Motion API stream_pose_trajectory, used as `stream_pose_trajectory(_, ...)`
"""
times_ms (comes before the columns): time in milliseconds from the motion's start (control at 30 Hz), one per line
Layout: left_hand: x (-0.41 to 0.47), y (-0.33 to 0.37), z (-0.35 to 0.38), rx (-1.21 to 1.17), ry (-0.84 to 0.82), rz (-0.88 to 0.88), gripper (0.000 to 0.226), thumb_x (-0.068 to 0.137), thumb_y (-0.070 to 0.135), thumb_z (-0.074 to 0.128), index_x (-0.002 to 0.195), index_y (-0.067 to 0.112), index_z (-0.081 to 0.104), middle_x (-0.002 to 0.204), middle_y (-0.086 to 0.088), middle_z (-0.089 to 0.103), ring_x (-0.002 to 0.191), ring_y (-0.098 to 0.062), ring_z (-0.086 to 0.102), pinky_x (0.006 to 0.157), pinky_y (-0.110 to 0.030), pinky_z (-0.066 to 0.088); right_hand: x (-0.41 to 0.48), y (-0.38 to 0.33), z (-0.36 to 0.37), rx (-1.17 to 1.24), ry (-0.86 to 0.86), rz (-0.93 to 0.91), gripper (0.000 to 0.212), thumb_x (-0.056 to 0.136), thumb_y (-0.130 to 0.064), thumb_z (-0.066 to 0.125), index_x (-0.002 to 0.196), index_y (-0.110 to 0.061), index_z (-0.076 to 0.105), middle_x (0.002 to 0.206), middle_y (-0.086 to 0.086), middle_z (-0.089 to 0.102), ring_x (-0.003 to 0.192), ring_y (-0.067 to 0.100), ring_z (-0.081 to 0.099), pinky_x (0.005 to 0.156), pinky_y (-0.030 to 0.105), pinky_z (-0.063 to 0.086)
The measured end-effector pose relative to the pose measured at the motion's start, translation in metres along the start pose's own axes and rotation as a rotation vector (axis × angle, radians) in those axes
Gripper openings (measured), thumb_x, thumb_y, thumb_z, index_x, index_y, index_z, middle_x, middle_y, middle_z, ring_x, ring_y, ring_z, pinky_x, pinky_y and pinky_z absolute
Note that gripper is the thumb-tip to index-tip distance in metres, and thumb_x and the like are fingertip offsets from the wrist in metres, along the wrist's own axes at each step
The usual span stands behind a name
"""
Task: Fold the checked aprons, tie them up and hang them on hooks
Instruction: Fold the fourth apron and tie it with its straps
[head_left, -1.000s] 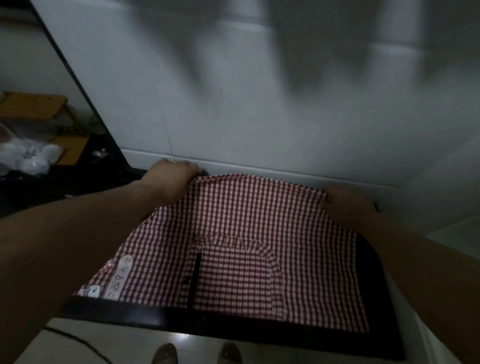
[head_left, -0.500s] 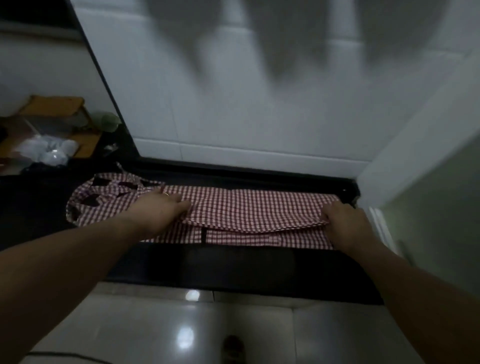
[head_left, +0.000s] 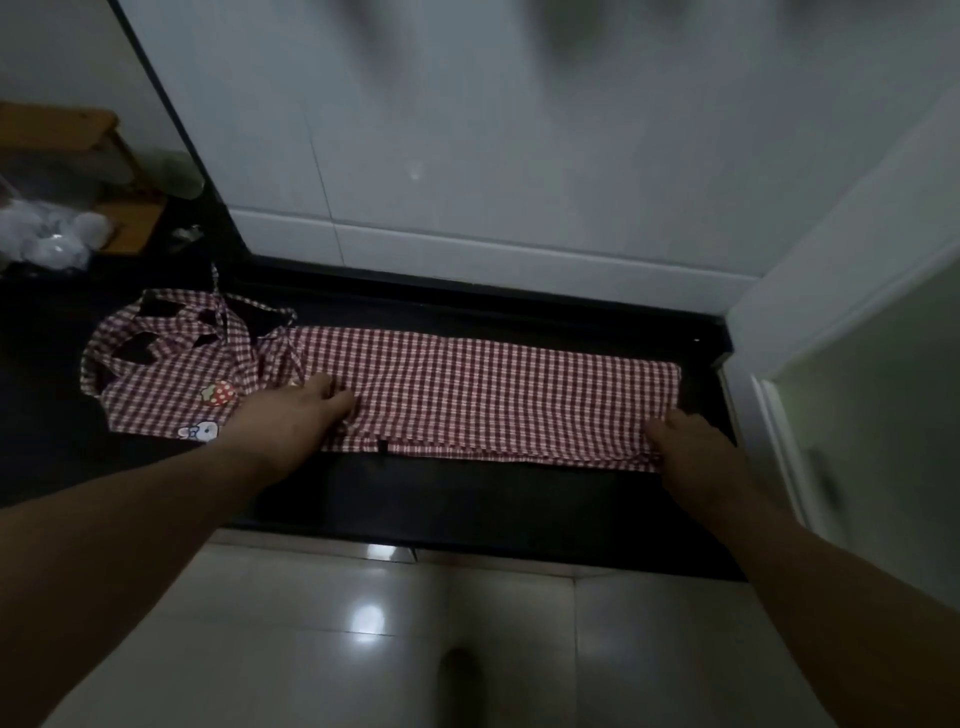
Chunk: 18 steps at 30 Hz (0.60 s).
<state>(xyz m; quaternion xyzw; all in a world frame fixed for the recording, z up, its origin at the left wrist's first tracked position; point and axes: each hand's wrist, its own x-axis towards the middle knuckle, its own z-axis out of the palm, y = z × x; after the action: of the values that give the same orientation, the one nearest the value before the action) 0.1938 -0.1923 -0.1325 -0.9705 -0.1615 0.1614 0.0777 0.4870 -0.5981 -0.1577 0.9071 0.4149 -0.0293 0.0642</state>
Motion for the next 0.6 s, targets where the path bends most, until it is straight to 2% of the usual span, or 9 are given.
stream_pose_trajectory(67,0.003,0.0,-0.005,-0.026,-0.024,0.007,0.052,0.099,0.043,0.053,0.147,0.032,0.036,0.137,-0.002,0.049,0.103,-0.023,0.067,0.071,-0.036,0.051,-0.001,0.0,-0.004,0.024,-0.081,0.024,0.029,0.076,-0.005,0.071,0.103,-0.012,0.062,0.102,0.013,0.06,0.089,0.036,0.058,0.069,0.043,0.05)
stream_pose_trajectory(167,0.009,-0.003,-0.016,0.013,0.058,0.093,0.048,0.095,0.065,0.036,0.122,0.032,0.057,0.121,0.005,0.062,0.105,-0.02,0.066,0.086,-0.038,0.046,0.007,-0.008,-0.03,-0.016,-0.198,0.036,0.014,0.09,-0.036,0.057,0.098,-0.025,0.055,0.106,0.0,0.052,0.103,0.025,0.052,0.089,0.044,0.041)
stream_pose_trajectory(267,0.022,0.01,-0.03,-0.077,0.083,0.2,0.068,0.094,0.069,0.011,0.103,0.031,0.067,0.106,0.009,0.066,0.101,-0.017,0.063,0.092,-0.038,0.045,0.02,-0.038,-0.055,0.067,-0.034,-0.012,0.039,0.089,-0.053,0.038,0.09,-0.025,0.066,0.097,-0.002,0.062,0.098,0.021,0.059,0.085,0.038,0.04)
stream_pose_trajectory(333,0.035,0.025,-0.035,-0.225,0.122,0.198,0.067,0.095,0.067,0.011,0.108,0.03,0.065,0.109,0.005,0.063,0.104,-0.021,0.06,0.091,-0.039,0.049,0.036,-0.074,-0.063,0.126,0.035,-0.06,0.047,0.096,-0.055,0.035,0.108,-0.025,0.069,0.11,-0.002,0.066,0.106,0.02,0.059,0.095,0.04,0.044)
stream_pose_trajectory(400,0.051,0.046,-0.037,-0.287,0.161,0.163,0.058,0.099,0.065,0.022,0.132,0.032,0.056,0.13,0.0,0.055,0.121,-0.025,0.053,0.101,-0.043,0.048,0.059,-0.111,-0.062,0.184,0.026,-0.07,0.051,0.101,-0.058,0.033,0.139,-0.031,0.054,0.139,-0.004,0.056,0.129,0.018,0.05,0.113,0.046,0.036)
stream_pose_trajectory(433,0.058,0.057,-0.037,-0.287,0.146,0.147,0.059,0.099,0.067,0.028,0.147,0.036,0.043,0.147,-0.003,0.045,0.136,-0.028,0.045,0.112,-0.047,0.042,0.069,-0.126,-0.058,0.214,0.011,-0.072,0.053,0.102,-0.059,0.033,0.149,-0.034,0.043,0.152,-0.004,0.046,0.141,0.019,0.041,0.12,0.048,0.028)
stream_pose_trajectory(500,0.068,0.076,-0.028,-0.275,0.049,0.118,0.074,0.097,0.076,0.029,0.161,0.045,0.008,0.172,-0.001,0.006,0.159,-0.031,0.009,0.125,-0.062,0.015,0.081,-0.144,-0.038,0.257,-0.045,-0.063,0.062,0.102,-0.063,0.031,0.158,-0.041,0.02,0.168,-0.003,0.021,0.155,0.021,0.017,0.126,0.053,0.011)
stream_pose_trajectory(533,0.069,0.083,-0.023,-0.264,0.003,0.098,0.079,0.096,0.081,0.024,0.161,0.048,-0.006,0.172,0.001,-0.011,0.16,-0.03,-0.009,0.124,-0.067,0.003,0.079,-0.145,-0.028,0.261,-0.069,-0.041,0.065,0.102,-0.066,0.027,0.16,-0.042,0.012,0.171,-0.004,0.011,0.158,0.021,0.007,0.127,0.056,0.004)
stream_pose_trajectory(600,0.067,0.094,-0.005,-0.286,-0.03,0.048,0.078,0.094,0.084,0.013,0.157,0.051,-0.02,0.166,0.001,-0.028,0.156,-0.027,-0.025,0.121,-0.07,-0.01,0.067,-0.14,-0.006,0.282,-0.072,0.028,0.069,0.101,-0.07,0.019,0.162,-0.042,0.003,0.173,-0.005,0.001,0.159,0.02,-0.004,0.126,0.056,-0.005)
